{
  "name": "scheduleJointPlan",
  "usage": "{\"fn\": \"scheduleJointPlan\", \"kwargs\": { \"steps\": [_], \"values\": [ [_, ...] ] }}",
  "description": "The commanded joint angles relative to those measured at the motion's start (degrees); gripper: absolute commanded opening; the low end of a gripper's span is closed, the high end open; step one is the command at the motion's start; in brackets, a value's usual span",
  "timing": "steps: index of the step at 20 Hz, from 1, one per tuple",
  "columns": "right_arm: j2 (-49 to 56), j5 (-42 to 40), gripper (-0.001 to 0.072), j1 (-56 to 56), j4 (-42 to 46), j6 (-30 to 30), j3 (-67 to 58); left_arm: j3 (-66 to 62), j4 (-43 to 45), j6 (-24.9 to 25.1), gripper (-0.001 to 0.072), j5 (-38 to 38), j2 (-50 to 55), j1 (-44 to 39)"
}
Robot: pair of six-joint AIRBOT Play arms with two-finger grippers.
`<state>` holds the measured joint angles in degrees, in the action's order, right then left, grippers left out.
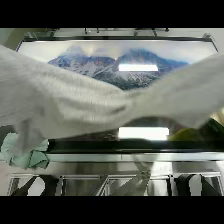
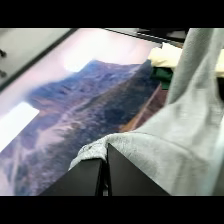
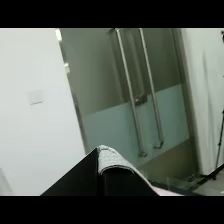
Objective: Fold the shirts.
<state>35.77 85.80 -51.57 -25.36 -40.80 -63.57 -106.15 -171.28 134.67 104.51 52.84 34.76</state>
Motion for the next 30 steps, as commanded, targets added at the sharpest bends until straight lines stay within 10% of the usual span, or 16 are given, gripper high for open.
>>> {"fn": "scheduleJointPlan", "kwargs": {
  "steps": [1, 6, 10, 18, 22, 25, 30],
  "values": [
    [1.8, -4.3, 0.0013, -2.3, -0.2, 0.1, -7.8, -7.6, -0.5, -3.8, 0.0019, 0.5, 3.3, -0.3],
    [8.0, -6.8, 0.0013, 0.4, 20.3, -3.5, -7.4, 10.2, -0.5, -15.6, 0.0019, -2.6, 15.5, -3.3],
    [10.7, -5.6, 0.0013, 0.7, 28.9, -3.6, -5.4, 20.5, -0.5, -10.0, 0.0019, -4.2, 18.8, -3.3],
    [5.0, 1.5, 0.0013, 0.7, 25.4, -4.5, -1.1, 8.5, -0.5, -16.3, 0.0020, 0.7, 15.5, -9.7],
    [-0.7, 3.2, 0.0013, 1.2, 27.2, -15.3, -1.1, 3.5, 1.1, -21.0, 0.0021, 0.7, 6.5, -9.2],
    [-1.0, -1.5, 0.0013, 4.3, 38.5, -25.3, -1.3, 8.2, 2.3, -20.9, 0.0022, 0.2, 1.0, -7.1],
    [8.5, -15.9, 0.0013, 11.1, 46.6, -23.1, -1.3, 15.5, 4.0, -20.7, 0.0022, -3.5, 10.1, -7.0]
  ]
}}
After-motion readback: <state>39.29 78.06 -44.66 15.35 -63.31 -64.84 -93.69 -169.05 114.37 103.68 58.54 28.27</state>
